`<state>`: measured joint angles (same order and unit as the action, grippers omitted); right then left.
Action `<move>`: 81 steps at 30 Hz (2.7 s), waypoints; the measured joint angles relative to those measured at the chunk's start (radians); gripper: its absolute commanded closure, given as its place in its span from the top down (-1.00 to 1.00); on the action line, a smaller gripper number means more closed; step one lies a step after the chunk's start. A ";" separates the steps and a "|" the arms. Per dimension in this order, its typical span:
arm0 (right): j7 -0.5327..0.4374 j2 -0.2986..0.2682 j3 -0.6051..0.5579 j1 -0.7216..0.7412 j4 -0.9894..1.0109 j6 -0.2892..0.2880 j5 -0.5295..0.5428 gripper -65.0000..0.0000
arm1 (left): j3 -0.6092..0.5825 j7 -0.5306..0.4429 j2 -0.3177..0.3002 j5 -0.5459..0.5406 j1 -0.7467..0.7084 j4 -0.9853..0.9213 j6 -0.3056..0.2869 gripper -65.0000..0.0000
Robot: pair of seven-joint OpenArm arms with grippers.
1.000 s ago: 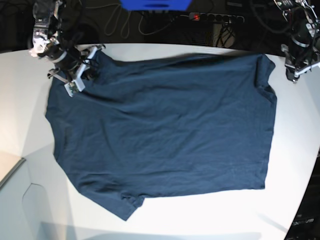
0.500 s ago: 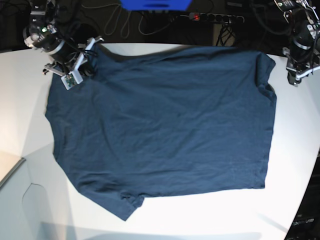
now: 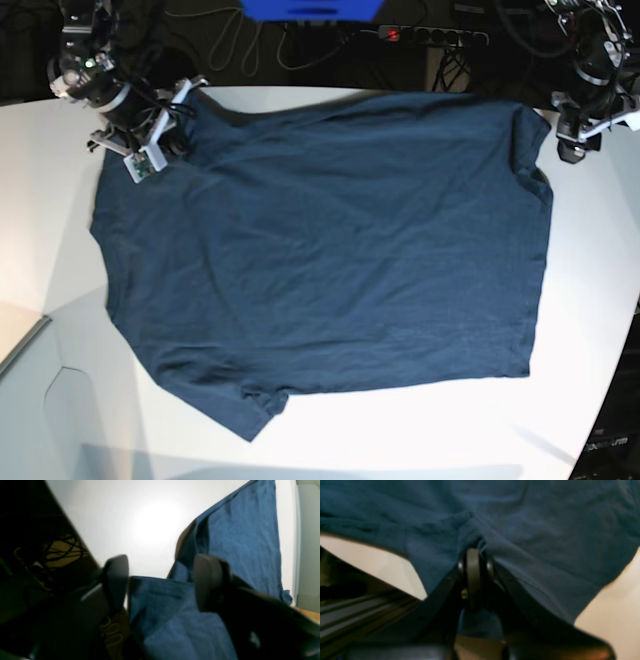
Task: Layout the t-shirt on the table in an organized manner, then fold the t-shirt properly
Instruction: 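Regrasp the shoulder corner with the left gripper and tug it outward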
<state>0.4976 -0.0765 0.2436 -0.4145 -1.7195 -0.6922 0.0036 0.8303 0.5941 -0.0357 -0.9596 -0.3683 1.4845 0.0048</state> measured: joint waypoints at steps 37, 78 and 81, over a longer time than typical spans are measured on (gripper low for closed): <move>0.004 0.002 0.000 0.017 0.000 0.000 0.000 -1.00 | -0.114 -0.008 0.023 0.222 -0.034 0.008 0.011 0.12; 0.005 0.002 0.000 0.037 -0.001 0.000 0.000 -1.00 | -0.119 -0.002 0.030 0.199 -0.050 0.234 0.006 -1.00; 0.004 0.002 0.000 0.037 -0.002 0.000 0.000 -1.00 | -0.117 0.001 0.031 0.200 -0.062 0.238 0.007 -1.00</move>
<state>0.5014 -0.0742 0.2440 -0.3779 -1.7214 -0.6922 0.0040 0.7128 0.5953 -0.0048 -0.7597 -0.4301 1.7226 0.0120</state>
